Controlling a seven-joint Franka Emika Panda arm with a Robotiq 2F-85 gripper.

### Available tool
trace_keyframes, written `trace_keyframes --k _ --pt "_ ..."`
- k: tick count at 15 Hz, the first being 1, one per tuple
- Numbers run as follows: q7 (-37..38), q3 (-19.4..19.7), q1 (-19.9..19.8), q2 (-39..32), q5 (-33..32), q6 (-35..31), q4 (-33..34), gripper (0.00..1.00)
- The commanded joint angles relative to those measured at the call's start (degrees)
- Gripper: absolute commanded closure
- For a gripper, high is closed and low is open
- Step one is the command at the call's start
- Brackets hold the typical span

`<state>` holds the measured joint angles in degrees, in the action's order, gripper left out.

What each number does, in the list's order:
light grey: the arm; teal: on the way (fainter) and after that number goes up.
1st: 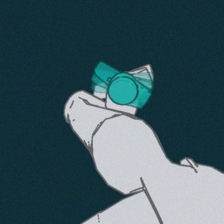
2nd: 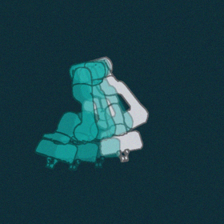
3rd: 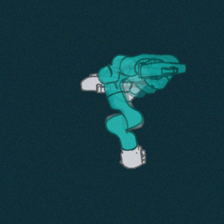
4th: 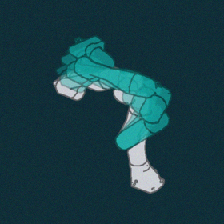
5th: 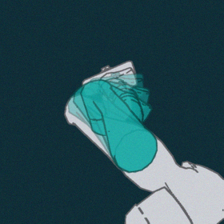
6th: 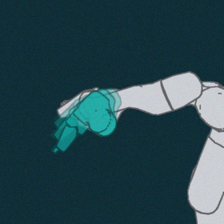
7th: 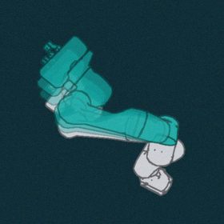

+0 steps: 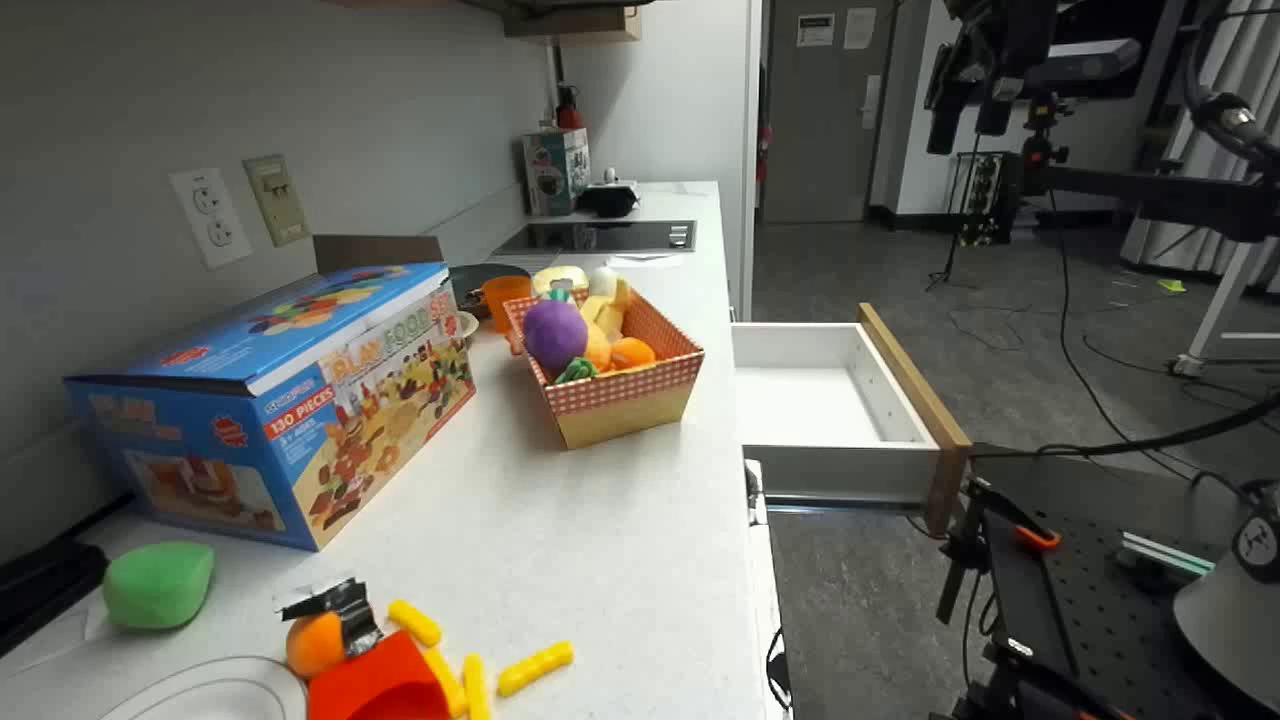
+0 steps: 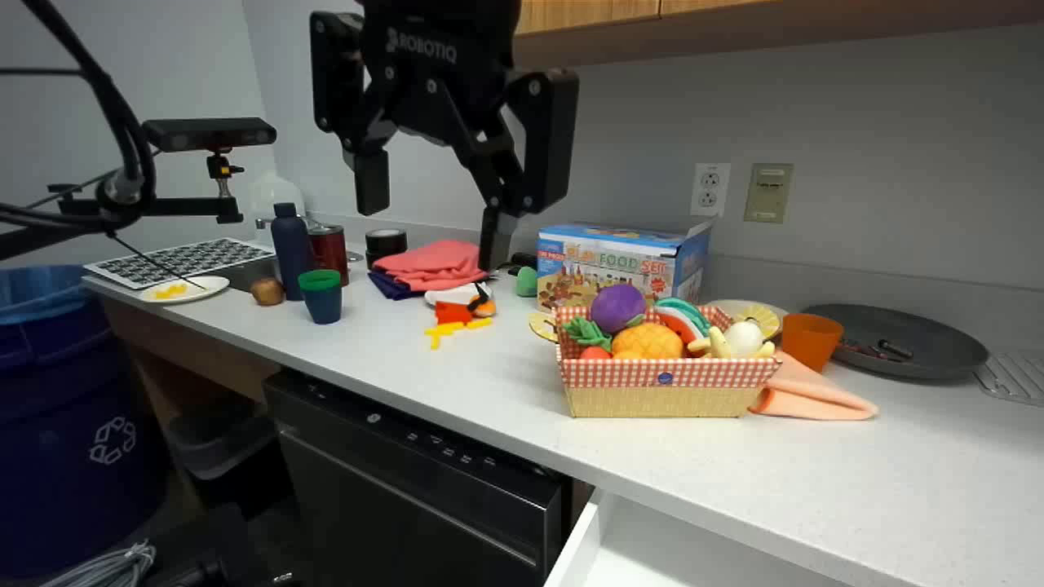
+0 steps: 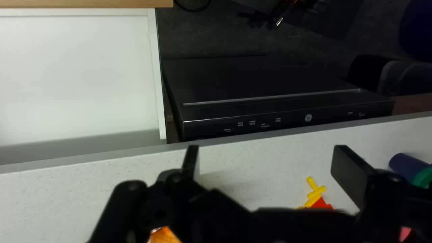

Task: Put the purple plushie in the open drawer, then close the drawer

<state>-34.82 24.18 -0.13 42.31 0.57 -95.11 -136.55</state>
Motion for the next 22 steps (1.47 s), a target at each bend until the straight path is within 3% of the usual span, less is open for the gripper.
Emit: trace_keyframes --k 1,13,14,22 --pt "-0.8 -1.0 -1.4 -0.6 0.8 0.1 0.1 0.00" --pt "-0.8 -1.0 -1.4 -0.6 0.8 0.1 0.1 0.00" --pt "0.5 -2.4 -1.7 -0.8 -0.3 0.0 0.0 0.00" --pt "4.6 -8.7 -0.7 -14.6 -5.3 -6.6 4.0 0.00"
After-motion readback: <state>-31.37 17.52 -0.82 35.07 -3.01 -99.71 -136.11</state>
